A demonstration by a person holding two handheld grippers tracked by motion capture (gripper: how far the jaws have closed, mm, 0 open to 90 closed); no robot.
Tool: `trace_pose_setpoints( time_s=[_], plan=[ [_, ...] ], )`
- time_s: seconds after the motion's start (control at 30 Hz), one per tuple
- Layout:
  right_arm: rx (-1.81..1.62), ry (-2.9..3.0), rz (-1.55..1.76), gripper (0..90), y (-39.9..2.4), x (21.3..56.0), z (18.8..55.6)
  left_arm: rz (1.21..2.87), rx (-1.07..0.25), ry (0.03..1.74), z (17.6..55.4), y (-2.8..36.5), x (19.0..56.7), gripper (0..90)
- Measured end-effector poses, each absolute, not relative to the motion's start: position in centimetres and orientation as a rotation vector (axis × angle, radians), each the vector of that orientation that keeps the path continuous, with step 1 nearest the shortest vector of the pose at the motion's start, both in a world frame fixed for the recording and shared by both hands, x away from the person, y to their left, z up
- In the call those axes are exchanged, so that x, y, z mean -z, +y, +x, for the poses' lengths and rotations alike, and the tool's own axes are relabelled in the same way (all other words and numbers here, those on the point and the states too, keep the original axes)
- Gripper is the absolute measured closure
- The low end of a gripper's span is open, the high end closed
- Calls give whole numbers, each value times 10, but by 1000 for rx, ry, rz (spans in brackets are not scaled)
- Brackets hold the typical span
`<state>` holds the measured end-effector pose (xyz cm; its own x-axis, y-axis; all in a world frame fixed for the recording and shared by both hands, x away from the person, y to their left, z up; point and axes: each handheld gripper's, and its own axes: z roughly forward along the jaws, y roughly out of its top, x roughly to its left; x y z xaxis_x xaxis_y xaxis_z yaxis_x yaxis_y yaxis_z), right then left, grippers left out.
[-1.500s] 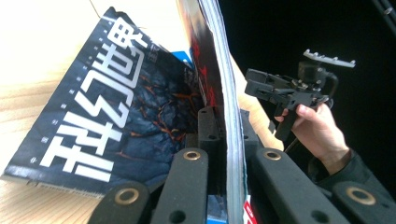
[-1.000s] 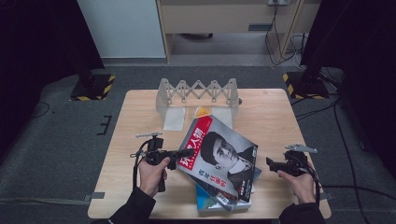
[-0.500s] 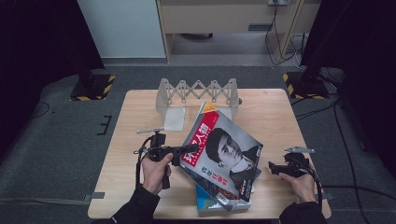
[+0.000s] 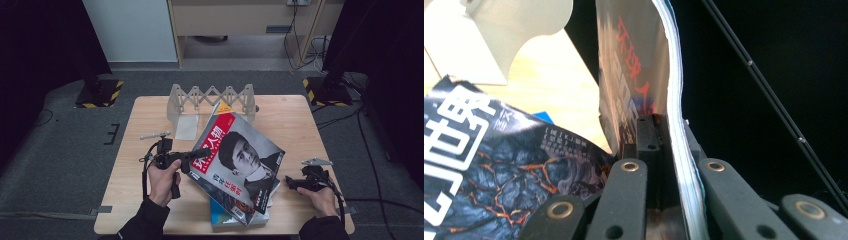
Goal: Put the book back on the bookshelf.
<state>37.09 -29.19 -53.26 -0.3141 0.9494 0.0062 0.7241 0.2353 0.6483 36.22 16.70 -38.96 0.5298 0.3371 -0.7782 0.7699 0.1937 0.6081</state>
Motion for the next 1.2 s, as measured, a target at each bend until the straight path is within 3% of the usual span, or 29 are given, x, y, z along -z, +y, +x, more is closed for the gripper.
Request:
trace_pose_setpoints(
  time_s=[0.5,0.77,1.2],
  plan=[
    [-829,2104,1511,9,-294,536,369,1428,411,1062,365,143,403,858],
    [-862,2086,1492,7,-297,539,367,1446,480,1057,364,130,414,859],
    [-864,2083,1492,6,-297,539,367,1338,325,1038,364,178,378,859]
  ],
)
